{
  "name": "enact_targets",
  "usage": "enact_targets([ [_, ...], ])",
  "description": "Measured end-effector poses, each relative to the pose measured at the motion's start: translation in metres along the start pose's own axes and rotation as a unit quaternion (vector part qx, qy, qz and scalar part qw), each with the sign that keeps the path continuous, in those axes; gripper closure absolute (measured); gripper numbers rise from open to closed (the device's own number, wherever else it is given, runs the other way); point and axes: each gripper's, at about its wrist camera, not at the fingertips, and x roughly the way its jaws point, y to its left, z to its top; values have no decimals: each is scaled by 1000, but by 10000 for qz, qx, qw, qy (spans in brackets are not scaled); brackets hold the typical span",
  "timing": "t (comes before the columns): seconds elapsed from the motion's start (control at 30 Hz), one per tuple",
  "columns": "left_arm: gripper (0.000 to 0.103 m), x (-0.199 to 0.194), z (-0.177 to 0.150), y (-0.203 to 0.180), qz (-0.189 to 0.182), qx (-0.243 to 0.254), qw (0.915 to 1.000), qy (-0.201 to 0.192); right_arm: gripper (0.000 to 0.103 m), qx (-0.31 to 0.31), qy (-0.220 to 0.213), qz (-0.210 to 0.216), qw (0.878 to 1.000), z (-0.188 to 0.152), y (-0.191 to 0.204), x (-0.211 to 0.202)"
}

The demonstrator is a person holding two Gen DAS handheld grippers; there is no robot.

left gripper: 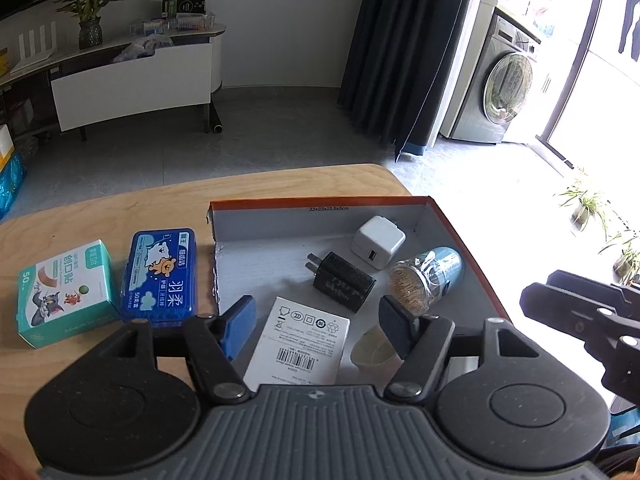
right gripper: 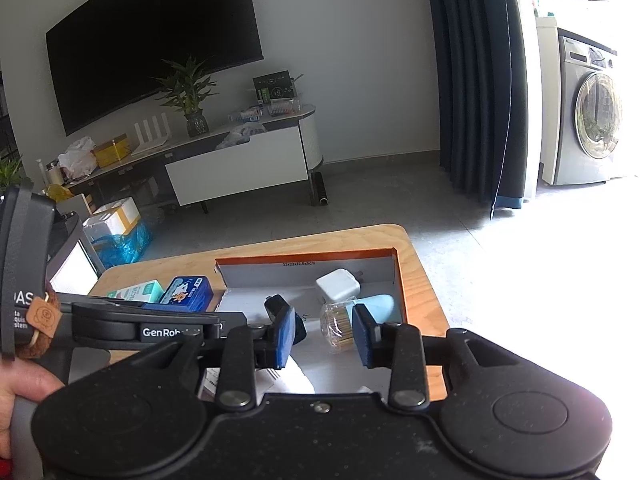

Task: Organize rigid objects
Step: 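Open the right gripper to drop the glass bottle while the left releases the white box, then withdraw both grippers from the cardboard box toward the remaining boxes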

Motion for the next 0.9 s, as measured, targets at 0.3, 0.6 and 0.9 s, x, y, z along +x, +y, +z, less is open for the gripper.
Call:
enact_targets([
  [0.3, 25, -25, -13, 14, 326, -162, 9993, -28, 25, -77, -19, 15, 10000, 0, 18, -5],
  [0.6, 19, -56, -34, 47, 677, -385, 9969, -127, 15, -247, 189, 252, 9992, -6, 49, -1],
  [0.9, 18, -75, -45, 80, 1039, -731, 9918, -136, 15, -430, 357, 570, 9968, -13, 83, 8],
])
